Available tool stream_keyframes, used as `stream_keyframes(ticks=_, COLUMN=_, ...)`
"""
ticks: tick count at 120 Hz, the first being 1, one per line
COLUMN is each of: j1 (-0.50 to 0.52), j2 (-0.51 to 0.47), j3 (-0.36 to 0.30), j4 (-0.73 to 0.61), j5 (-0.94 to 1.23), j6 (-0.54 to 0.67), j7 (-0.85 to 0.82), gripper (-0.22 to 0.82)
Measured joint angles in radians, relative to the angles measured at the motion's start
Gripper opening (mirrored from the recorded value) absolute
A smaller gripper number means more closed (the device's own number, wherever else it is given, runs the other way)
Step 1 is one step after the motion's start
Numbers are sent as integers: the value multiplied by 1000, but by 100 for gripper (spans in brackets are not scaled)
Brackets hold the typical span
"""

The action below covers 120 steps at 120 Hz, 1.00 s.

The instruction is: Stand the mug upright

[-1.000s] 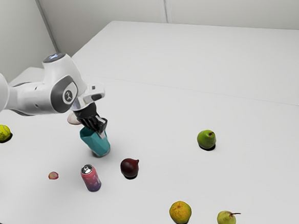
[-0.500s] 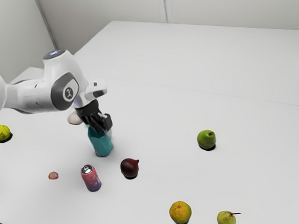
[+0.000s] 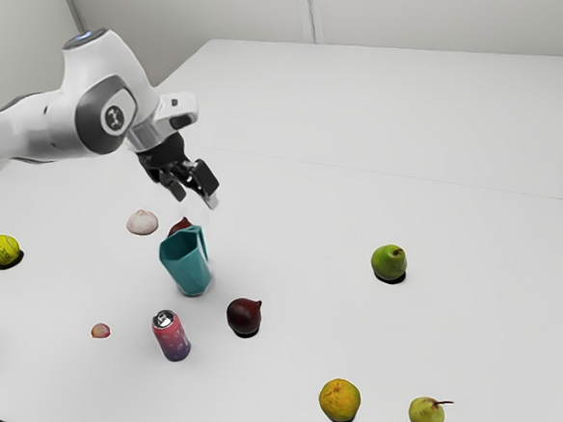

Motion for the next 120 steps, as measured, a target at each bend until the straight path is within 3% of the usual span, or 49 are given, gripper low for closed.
stream_keyframes(ticks=120, j1=9, j2=164, j3=-24, j4=560, j5=83, j6=-486, j7=-117, gripper=58)
